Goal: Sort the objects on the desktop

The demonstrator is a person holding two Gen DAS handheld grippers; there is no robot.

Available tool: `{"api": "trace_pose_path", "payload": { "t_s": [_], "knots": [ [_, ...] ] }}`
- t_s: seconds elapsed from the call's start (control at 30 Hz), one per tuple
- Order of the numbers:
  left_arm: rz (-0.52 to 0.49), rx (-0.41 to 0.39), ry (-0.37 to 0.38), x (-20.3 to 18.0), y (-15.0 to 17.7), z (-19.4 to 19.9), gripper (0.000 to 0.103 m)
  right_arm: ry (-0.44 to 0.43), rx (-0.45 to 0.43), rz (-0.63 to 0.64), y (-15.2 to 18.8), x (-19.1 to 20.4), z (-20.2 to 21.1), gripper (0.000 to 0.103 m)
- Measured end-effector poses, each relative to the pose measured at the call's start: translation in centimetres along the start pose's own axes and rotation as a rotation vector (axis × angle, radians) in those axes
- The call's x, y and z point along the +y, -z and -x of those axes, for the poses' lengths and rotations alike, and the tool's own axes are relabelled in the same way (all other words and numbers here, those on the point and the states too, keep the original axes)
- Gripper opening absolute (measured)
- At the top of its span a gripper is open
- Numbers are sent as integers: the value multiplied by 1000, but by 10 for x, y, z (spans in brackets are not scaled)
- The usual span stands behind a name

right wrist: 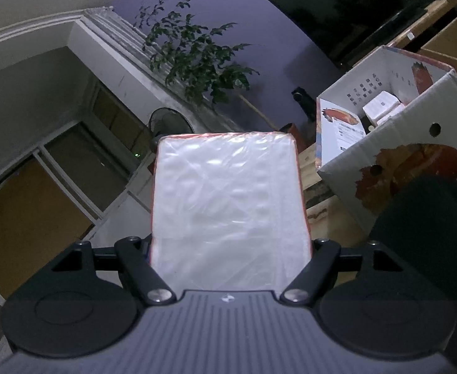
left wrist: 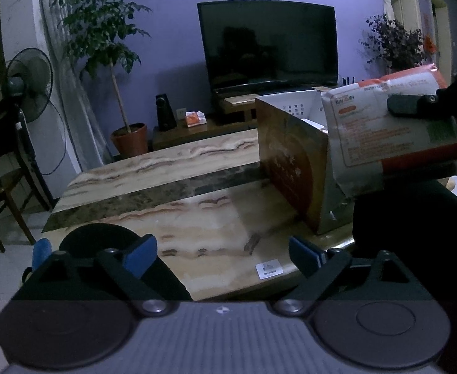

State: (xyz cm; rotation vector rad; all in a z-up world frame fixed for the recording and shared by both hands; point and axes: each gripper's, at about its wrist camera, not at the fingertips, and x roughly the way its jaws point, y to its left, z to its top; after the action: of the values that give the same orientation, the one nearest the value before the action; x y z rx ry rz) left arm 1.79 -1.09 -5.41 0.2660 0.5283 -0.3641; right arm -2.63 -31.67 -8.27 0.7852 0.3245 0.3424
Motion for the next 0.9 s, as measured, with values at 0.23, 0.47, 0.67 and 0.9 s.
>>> {"api": "trace_pose_path", "payload": {
  "t_s": [0.23, 0.47, 0.67, 0.9],
  "knots": [
    [-29, -3, 40, -4, 2, 1, 94, -17, -2, -45, -1, -6, 1, 77],
    [-41, 2, 60, -7, 4, 0, 94, -38, 20, -43, 1, -2, -3, 77],
    [-43, 3, 64, -8, 3, 0, 94, -44, 32, -23, 4, 6, -6, 77],
    [-48, 4, 64, -9, 3, -2, 94, -56, 22, -63, 4, 4, -5, 77]
  ]
}}
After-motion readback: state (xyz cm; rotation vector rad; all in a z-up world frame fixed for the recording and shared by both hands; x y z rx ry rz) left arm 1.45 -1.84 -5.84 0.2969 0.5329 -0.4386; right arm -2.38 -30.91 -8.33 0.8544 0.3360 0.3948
